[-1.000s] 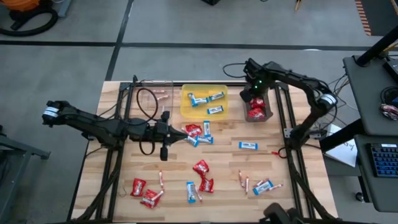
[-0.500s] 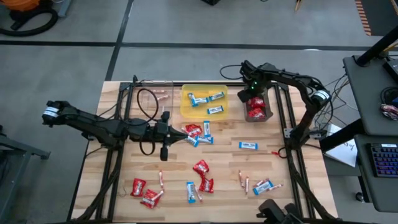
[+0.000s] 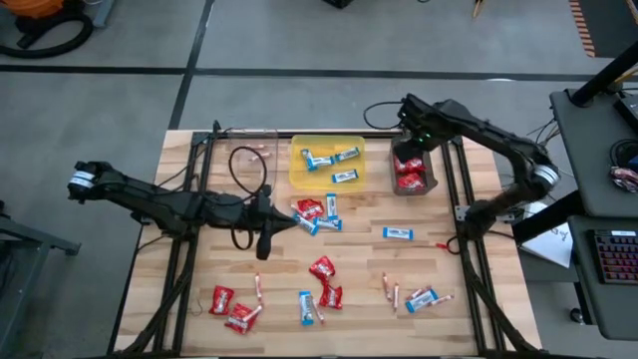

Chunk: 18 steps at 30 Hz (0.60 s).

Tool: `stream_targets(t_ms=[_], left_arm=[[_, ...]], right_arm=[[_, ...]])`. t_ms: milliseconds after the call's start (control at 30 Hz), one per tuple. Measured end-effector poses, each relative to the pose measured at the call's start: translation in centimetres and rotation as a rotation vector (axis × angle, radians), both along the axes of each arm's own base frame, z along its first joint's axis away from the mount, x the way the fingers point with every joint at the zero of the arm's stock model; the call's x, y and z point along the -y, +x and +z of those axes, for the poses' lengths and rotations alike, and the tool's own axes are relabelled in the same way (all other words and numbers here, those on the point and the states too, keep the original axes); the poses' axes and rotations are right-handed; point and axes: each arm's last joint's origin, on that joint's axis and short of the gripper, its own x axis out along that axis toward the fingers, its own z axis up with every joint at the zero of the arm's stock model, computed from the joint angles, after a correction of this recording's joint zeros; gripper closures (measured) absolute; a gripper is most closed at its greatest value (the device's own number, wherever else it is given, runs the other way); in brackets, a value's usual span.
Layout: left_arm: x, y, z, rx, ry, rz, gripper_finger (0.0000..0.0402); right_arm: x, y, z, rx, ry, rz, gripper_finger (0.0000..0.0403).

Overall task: Sort candy
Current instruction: Put the orange candy into the transparent bin

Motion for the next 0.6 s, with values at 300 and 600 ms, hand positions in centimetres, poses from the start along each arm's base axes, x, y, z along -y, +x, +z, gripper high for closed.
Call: stream_targets(t_ms=[300, 600], left_arm=[[1.8, -1.0, -2.0, -0.276, -0.263, 0.060, 0.0402], [6.1, -2.0, -5.8, -0.726, -0.671, 0.095, 0.0402]], right_arm=[[-9.4, -0.3, 5.6, 0.286, -0.129, 0.132, 0.0292], [-16.1, 0.3, 6.8, 0.394, -0.185, 0.254, 0.0292]])
